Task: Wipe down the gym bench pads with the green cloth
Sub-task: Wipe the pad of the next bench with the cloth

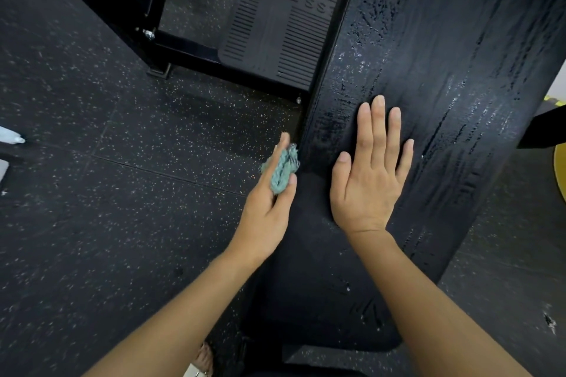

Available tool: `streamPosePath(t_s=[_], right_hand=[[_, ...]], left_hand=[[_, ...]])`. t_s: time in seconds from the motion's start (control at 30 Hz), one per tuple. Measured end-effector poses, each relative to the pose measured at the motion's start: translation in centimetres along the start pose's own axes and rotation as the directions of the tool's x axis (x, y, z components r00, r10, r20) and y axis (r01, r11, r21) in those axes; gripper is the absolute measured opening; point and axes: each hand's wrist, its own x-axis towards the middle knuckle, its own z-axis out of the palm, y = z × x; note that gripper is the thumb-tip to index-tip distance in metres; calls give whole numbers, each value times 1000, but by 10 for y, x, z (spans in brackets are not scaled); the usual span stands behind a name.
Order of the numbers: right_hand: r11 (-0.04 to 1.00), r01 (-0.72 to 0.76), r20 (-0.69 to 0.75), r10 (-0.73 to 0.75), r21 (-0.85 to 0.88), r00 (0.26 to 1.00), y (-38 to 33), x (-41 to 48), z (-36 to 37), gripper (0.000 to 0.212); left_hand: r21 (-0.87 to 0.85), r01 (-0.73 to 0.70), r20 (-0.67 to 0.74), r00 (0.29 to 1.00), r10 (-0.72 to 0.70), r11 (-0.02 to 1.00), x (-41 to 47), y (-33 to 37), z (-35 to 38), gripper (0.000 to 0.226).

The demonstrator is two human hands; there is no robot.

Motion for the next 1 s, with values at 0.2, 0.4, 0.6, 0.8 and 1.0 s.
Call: streamPosePath(t_s=[0.2, 0.4, 0.6, 0.8, 1.0], right_hand=[[1000, 1, -2, -1, 4, 1000, 1, 0, 0, 62], [1000, 0, -17, 0, 3, 1000, 0, 0, 1, 61], [1000, -2, -24, 2, -23, 1000, -1, 0, 1, 59], [999, -13, -25, 12, -31, 1000, -2, 0, 1, 60], [999, -19, -34, 18, -26, 999, -3, 0, 0, 60]], left_hand=[[-13, 0, -15, 1000, 0, 1000, 8, 7, 3, 55], [1, -70, -22, 997, 70, 998, 43, 21, 5, 54], [48, -181, 5, 984, 181, 982, 80, 38, 3, 56], [43, -183, 56, 982, 181, 982, 57, 21, 1, 61], [48, -122, 90, 989, 118, 991, 8, -10, -7, 64]])
